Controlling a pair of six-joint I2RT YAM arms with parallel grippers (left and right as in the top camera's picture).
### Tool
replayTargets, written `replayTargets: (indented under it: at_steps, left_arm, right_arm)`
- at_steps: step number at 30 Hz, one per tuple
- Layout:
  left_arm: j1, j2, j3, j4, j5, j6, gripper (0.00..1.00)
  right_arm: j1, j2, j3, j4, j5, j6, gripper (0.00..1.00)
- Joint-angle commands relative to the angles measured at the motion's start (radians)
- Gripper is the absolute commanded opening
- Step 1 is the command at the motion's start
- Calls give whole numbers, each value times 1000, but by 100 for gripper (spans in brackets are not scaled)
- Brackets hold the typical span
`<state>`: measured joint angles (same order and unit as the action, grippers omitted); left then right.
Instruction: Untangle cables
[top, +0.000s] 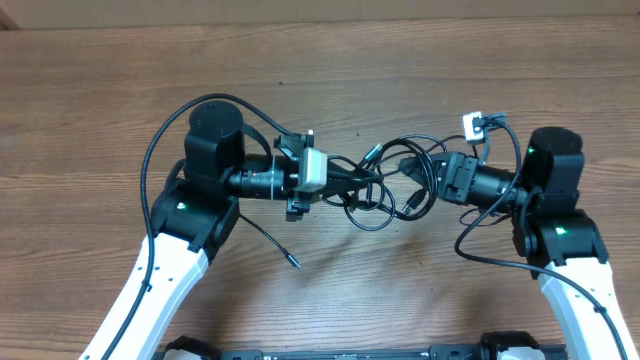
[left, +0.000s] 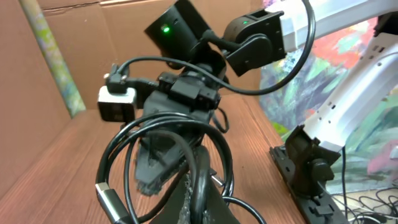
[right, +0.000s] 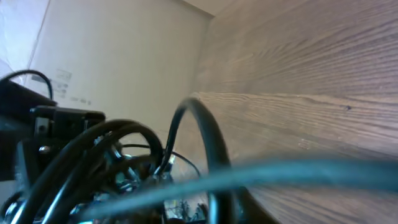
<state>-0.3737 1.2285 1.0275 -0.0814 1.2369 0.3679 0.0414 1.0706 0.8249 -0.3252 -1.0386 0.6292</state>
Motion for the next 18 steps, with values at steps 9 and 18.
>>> replayTargets:
  at_steps: [9,18]
  left_arm:
    - [-6,-13,21,8,70,-114,4]
    - [-6,-13,21,3,-21,-114,4]
  right_arm:
    - [8,9,19,-74,314,-184,4]
    - [8,9,19,-135,270,-242,79]
